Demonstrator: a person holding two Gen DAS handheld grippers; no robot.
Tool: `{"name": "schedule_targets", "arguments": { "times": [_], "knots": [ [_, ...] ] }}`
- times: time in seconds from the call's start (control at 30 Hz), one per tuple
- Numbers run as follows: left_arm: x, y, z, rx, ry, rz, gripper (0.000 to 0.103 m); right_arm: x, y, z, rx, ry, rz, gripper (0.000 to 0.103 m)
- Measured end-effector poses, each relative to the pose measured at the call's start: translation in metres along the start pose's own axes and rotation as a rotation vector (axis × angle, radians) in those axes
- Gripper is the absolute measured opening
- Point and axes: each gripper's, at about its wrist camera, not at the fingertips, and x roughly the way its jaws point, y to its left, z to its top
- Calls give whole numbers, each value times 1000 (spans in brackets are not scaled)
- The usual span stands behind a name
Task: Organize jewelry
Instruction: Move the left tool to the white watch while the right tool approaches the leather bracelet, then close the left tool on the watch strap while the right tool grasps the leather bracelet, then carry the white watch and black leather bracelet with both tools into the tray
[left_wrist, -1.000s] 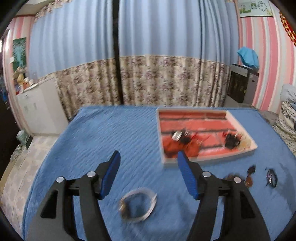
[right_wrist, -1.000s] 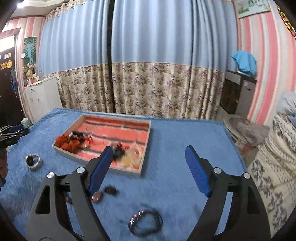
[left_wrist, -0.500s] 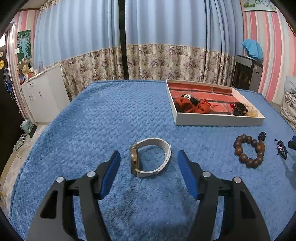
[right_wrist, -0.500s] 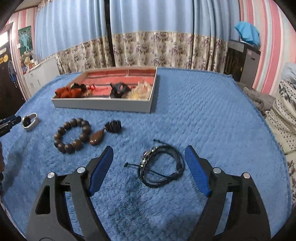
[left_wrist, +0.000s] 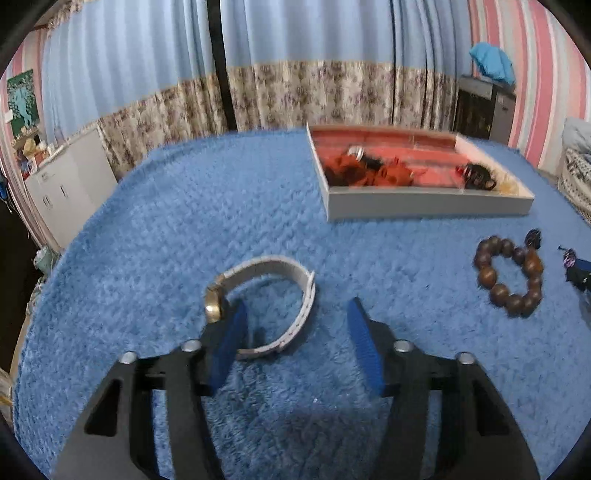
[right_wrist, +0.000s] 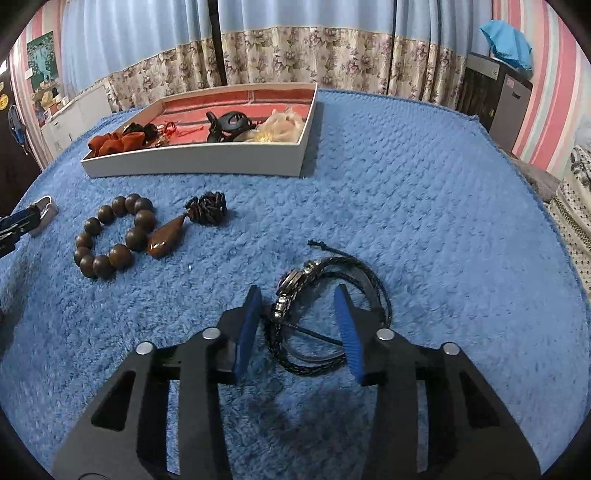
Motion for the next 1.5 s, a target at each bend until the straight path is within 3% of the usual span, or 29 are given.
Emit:
{"name": "schedule_targets", "arguments": {
  "times": [0.07,0.13,0.23,0.33,0.4,0.6,0.9,1.5],
  "knots": [
    [9,-1,1,6,35,-1,47,2,-1,1,8,7,7,38],
    [19,0,1,7,77,0,38,3,-3,1,13,10,11,36],
    [20,8,0,-44,70,-31,18,3,-3,1,15,7,19,31],
    [16,8,0,-45,48,-24,7,2,-1,1,-2,1,19,21],
    [12,9,-1,-49,33,-14,6,2,1,1,-10,0,17,13],
    [-2,10,1,-59,6,-13,6,-3,-2,1,7,-8,39,13],
    [-31,3,16,-49,-51,-16,6,-38,3,23,-4,-109,41,13],
    [-55,-37,110,7,-220,-98,6,-67,24,115,-85,-272,45,13]
  ]
}}
